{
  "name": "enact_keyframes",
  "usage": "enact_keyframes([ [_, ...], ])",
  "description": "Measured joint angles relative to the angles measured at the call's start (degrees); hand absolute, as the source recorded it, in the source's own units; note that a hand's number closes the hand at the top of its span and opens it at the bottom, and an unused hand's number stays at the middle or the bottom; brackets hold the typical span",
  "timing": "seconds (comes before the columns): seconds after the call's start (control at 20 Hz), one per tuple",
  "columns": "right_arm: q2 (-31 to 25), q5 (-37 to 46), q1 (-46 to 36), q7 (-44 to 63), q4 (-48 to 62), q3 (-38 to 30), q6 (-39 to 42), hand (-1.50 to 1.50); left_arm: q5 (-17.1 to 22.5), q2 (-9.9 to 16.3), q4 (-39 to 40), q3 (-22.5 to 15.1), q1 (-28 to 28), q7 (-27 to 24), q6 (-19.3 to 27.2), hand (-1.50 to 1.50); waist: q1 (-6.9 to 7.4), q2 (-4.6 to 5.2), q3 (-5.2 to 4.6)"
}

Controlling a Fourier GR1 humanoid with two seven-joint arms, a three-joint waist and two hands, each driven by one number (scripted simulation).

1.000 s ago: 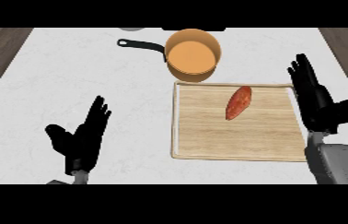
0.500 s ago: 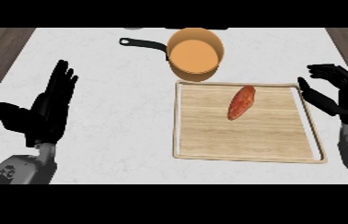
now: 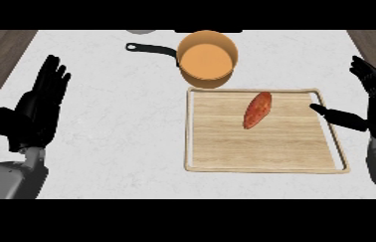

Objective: Pick the sweet potato from the tray and place it in the pot

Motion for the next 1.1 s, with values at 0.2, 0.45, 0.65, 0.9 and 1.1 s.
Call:
enact_keyframes([
  [0.2,-4.36,1.71,-1.31,9.98,-4.34,3.97,5.83,-1.5,-0.75,-0.55,-0.74,-0.01,-0.23,0.91,0.5,0.0,-0.05,-0.15,-0.07],
  [0.45,-8.61,4.49,-3.96,23.51,-9.03,11.34,14.64,-1.5,-0.83,-0.51,-0.02,0.35,-0.77,1.27,-0.23,0.0,-0.04,-0.23,-0.16],
  [0.65,-9.1,6.9,-7.57,34.14,-11.35,17.18,19.94,-1.5,-0.9,-0.78,0.37,0.86,-1.16,0.92,-0.76,0.0,0.33,-0.15,-0.17],
  [0.9,-6.5,8.16,-10.67,45.58,-13.94,21.77,24.88,-1.5,-1.83,-1.78,0.87,1.3,-1.11,0.68,-1.1,0.0,0.24,-0.08,-0.08],
  [1.1,-3.52,9.39,-11.4,50.5,-15.02,22.08,27.06,-1.5,-2.86,-2.24,0.89,2.46,-1.43,2.02,-2.47,0.0,0.13,-0.05,-0.04],
])
